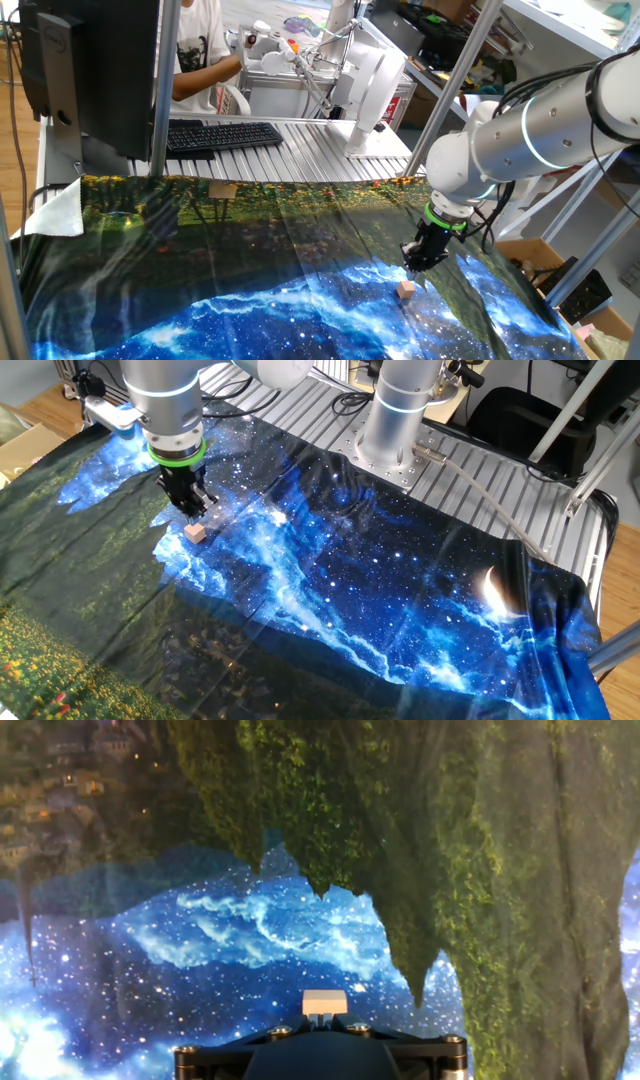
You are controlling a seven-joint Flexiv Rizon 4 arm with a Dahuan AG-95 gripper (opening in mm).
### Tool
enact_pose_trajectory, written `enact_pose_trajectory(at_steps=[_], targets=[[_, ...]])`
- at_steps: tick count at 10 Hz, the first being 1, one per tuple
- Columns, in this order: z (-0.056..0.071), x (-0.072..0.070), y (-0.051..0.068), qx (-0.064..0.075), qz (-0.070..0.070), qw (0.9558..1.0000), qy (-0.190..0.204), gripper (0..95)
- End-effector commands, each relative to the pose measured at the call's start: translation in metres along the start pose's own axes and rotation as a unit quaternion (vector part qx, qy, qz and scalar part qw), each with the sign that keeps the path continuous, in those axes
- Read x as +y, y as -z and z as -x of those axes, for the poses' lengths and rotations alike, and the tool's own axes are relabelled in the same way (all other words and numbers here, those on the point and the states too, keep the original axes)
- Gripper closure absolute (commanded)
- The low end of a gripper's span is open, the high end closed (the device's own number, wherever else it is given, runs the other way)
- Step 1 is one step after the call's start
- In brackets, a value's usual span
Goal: Pick up the small block on the left and move it to the right
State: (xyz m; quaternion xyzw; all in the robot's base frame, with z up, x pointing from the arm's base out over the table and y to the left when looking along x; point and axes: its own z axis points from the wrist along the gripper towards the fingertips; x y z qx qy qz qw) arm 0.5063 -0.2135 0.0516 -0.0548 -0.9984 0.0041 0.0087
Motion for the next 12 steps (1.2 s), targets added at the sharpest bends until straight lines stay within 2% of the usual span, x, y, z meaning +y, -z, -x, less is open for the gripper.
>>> enact_pose_trajectory(at_steps=[1, 2, 12], targets=[[-0.0003, -0.0001, -0.0003, 0.005, 0.000, 1.0000, -0.003, 76.0], [-0.0003, 0.0000, -0.0005, 0.006, 0.000, 1.0000, -0.005, 57.0], [0.0018, 0.0021, -0.0080, 0.005, 0.000, 1.0000, -0.006, 57.0]])
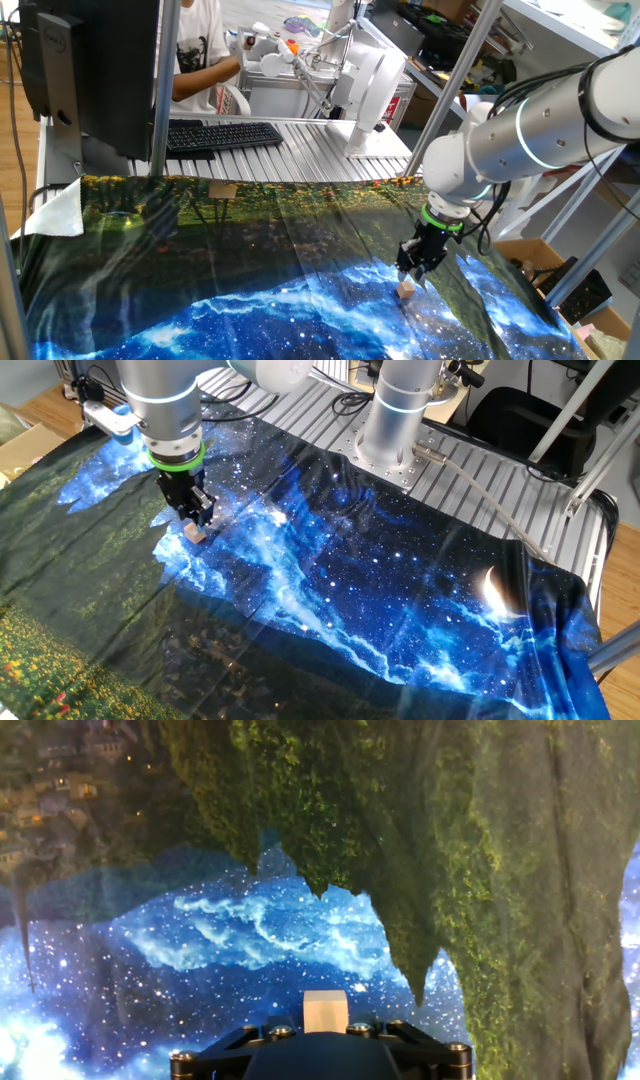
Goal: Pick up the small block on the left and move it to the right
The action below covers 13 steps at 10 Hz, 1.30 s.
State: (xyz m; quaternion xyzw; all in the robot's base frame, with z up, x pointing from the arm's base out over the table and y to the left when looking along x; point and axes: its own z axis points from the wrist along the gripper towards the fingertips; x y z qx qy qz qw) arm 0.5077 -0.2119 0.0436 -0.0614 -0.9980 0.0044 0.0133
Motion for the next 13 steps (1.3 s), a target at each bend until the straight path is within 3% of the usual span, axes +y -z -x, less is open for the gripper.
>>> enact_pose_trajectory(at_steps=[1, 6, 13], targets=[[0.001, 0.000, -0.002, 0.000, 0.000, 1.0000, 0.000, 57.0], [0.001, -0.006, -0.012, -0.005, 0.005, 1.0000, -0.003, 57.0], [-0.001, -0.006, -0.015, -0.007, 0.014, 0.9998, -0.013, 57.0]])
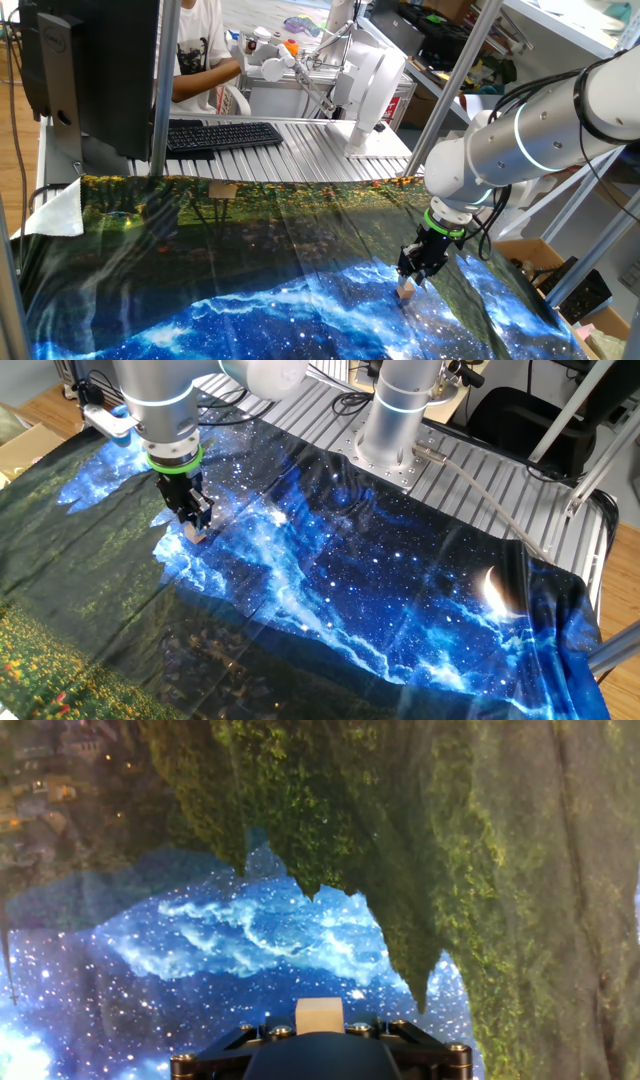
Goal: Pick up the small block on the left and move it to the right
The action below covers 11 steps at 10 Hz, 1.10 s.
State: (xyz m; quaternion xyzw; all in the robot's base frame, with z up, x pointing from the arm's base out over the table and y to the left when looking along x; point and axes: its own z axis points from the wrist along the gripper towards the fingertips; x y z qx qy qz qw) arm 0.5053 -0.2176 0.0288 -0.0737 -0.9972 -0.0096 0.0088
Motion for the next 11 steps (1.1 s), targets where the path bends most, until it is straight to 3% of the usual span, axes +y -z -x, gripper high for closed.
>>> enact_pose_trajectory(at_steps=[1, 11], targets=[[0.001, 0.001, -0.001, -0.003, 0.000, 1.0000, -0.001, 57.0], [0.002, 0.003, -0.016, -0.012, 0.004, 0.9999, -0.004, 57.0]])
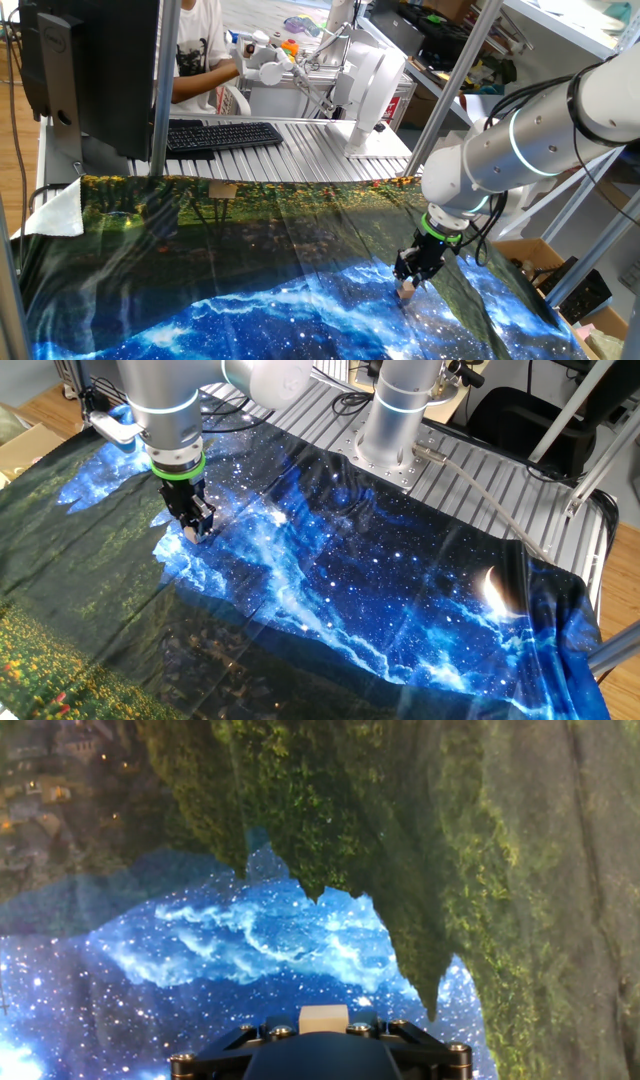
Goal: Pick up the small block on the left and move it to the right
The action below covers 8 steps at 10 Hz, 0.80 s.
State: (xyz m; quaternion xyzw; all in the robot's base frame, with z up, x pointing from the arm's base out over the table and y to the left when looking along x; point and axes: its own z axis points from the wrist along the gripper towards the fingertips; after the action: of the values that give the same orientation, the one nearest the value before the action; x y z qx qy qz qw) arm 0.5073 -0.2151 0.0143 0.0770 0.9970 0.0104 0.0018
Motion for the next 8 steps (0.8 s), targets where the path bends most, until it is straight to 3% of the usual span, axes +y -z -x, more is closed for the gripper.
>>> enact_pose_trajectory(at_steps=[1, 5, 7, 8], targets=[[0.0003, 0.0006, -0.0028, -0.003, 0.002, 1.0000, 0.000, 57.0], [0.0000, 0.0006, -0.0095, -0.004, 0.004, 1.0000, -0.002, 57.0], [-0.0005, 0.0004, -0.0102, -0.005, 0.008, 0.9999, 0.006, 95.0], [-0.0005, 0.0003, -0.0103, -0.007, 0.007, 0.9999, 0.006, 95.0]])
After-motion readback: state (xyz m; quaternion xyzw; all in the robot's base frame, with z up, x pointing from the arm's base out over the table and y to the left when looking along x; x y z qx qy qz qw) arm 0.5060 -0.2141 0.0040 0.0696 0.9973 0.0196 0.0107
